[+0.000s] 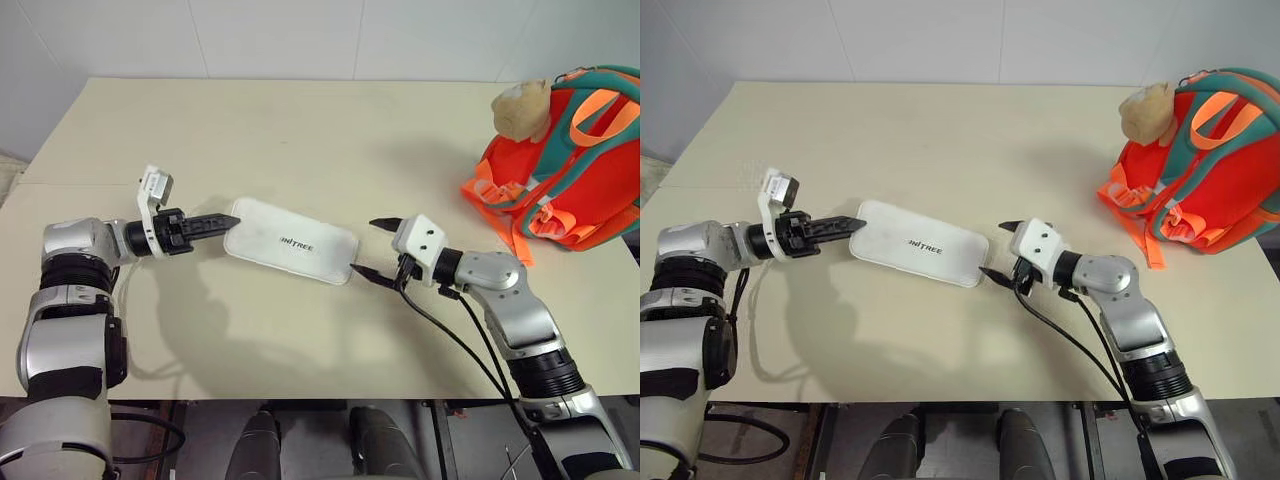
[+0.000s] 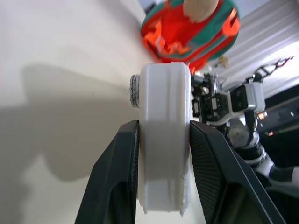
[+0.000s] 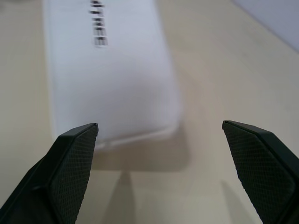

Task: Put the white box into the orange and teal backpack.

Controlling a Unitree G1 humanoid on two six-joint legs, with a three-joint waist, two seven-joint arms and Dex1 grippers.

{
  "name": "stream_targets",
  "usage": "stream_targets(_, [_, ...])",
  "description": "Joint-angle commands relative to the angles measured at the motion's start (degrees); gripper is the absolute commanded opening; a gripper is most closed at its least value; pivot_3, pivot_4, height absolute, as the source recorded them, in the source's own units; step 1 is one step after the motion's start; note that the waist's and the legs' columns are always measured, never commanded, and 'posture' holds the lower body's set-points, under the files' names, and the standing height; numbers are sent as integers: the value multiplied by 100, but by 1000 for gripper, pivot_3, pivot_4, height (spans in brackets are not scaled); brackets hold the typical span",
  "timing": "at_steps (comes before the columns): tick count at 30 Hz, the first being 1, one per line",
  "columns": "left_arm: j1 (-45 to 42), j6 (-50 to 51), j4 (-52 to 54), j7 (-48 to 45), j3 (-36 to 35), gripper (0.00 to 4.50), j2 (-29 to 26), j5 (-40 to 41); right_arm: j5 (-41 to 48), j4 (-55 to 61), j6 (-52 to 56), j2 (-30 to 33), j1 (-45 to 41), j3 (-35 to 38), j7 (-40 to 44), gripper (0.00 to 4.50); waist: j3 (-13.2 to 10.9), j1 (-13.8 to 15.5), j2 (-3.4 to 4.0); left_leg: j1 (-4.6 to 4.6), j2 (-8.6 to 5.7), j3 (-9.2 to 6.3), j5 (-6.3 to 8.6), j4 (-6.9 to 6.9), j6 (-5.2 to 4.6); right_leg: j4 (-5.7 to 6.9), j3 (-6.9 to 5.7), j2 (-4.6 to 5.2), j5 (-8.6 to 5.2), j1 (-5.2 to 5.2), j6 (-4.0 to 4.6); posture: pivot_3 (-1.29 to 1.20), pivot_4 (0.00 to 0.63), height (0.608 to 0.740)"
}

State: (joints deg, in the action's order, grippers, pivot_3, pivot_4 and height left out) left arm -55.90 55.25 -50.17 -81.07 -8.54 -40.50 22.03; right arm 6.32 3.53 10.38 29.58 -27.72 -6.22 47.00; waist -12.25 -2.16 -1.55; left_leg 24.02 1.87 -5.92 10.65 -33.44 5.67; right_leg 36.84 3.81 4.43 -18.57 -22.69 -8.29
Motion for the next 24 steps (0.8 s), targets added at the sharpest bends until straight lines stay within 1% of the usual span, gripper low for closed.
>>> stream_targets(1, [429,480,849,143,-201,1282,-62,403,145,273,49,29,64,205,-95,4500,0,-12,0,0,0,0,0,1,0,1,0,0,-1,0,0,0,150,740])
stream_targets(6, [812,615,1315,362,-21,1281,-19,448,83,144,2,20,5,107,-74,4500,0,3,0,-2,0,-1,-1,-2,1,4,0,0,-2,0,2,0,150,740])
stream_targets(9, [855,625,1396,414,12,1281,-30,495,60,89,-28,20,-13,86,-67,4500,0,37,0,-2,-1,-2,-1,-12,2,8,0,0,-1,2,2,0,150,740])
stream_targets(12, [856,585,1446,323,266,1281,-96,423,-268,-55,-209,238,104,-218,114,4500,0,46,0,-2,-2,-2,-1,-15,2,8,0,0,-1,5,1,0,150,740])
stream_targets(14, [854,579,1458,316,316,1281,-106,446,-293,-76,-250,268,164,-283,159,4500,1,42,-1,-2,-2,-1,-1,-15,2,4,0,0,-1,6,1,0,150,740])
stream_targets(24, [951,532,1642,196,728,1281,-144,432,-191,57,-173,-86,27,-330,32,4500,1,54,-2,-27,-2,-2,-1,-14,2,5,0,0,-1,29,2,0,150,740])
